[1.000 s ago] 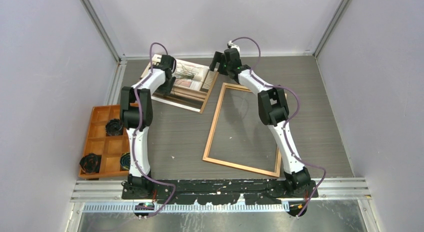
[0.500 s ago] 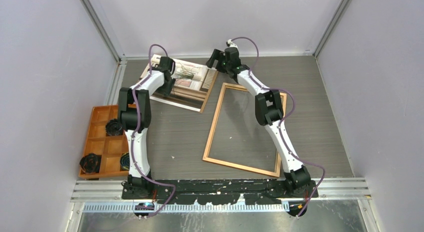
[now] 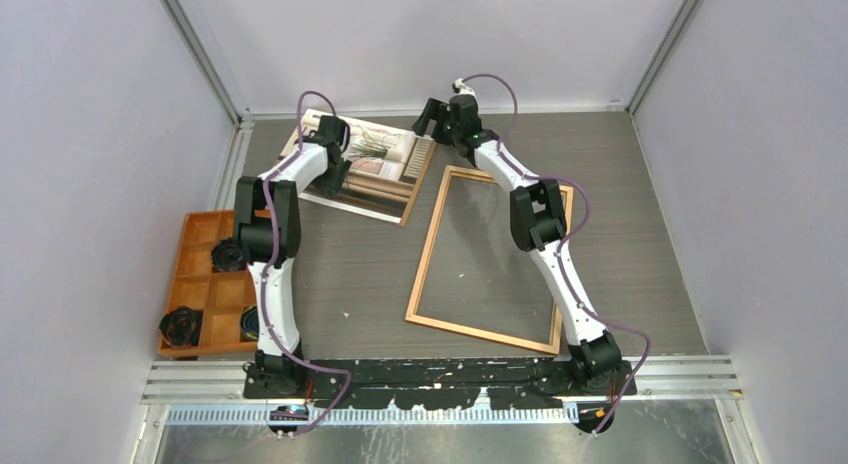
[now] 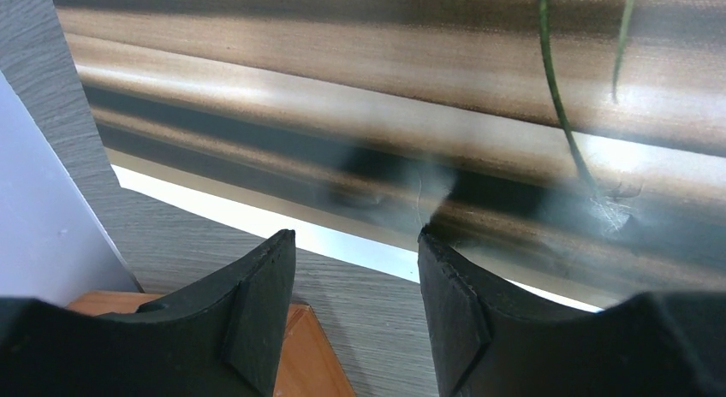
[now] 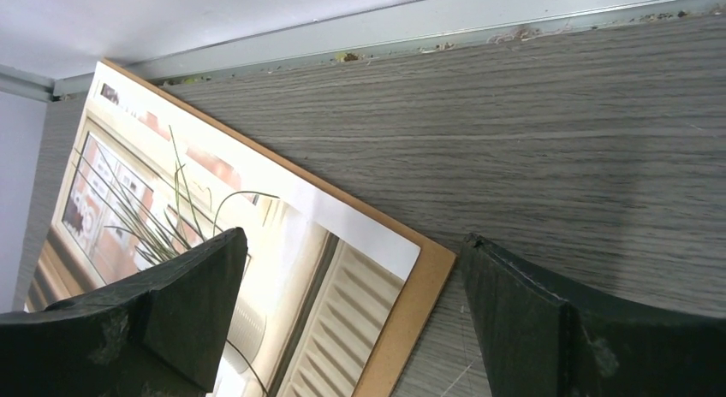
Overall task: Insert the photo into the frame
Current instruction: Adjust the photo frame item at the center of the board.
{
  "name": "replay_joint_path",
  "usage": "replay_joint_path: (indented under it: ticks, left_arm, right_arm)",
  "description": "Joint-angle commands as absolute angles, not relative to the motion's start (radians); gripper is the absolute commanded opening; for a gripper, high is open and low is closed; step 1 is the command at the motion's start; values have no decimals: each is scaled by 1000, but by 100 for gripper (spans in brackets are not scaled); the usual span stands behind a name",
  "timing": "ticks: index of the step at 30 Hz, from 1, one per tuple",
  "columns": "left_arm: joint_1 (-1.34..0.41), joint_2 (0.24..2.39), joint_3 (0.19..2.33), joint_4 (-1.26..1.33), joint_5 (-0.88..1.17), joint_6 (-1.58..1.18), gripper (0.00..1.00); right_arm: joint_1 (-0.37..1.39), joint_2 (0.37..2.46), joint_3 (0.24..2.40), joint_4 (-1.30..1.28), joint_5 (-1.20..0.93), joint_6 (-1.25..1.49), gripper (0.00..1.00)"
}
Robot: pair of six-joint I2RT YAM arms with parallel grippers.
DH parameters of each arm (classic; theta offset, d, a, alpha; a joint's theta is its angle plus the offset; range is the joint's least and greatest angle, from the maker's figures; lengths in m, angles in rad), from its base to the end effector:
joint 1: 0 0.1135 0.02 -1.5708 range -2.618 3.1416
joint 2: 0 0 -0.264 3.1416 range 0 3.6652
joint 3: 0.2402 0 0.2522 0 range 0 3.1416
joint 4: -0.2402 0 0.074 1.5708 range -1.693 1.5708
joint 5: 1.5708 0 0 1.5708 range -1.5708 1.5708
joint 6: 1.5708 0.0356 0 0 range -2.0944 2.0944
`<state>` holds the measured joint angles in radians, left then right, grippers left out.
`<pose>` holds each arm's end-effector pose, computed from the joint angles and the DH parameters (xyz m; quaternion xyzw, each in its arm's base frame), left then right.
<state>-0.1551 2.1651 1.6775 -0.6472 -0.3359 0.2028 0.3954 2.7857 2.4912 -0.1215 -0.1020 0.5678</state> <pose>0.4541 -0.0591 0.1729 0.1358 0.9537 0.1682 0.2093 0.5702 0.2419 0.1476 0.0443 0.8361 0.2904 0.4633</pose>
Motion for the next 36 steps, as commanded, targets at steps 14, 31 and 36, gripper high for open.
replay_joint_path:
  ticks: [14,31,36]
  left_arm:
    - [-149,2168,1628,-708,-258,212,57]
    - [-122,2105,1551,-685,-270,236,57]
    - [-113,2084,1516,-676,-274,246,57]
  right_arm:
    - [386,2873,2594,-58,-149,641,98]
    - [447,2662,2244,-83,-355,606,86]
    - [481,2567,2109,-113,-348,554,84]
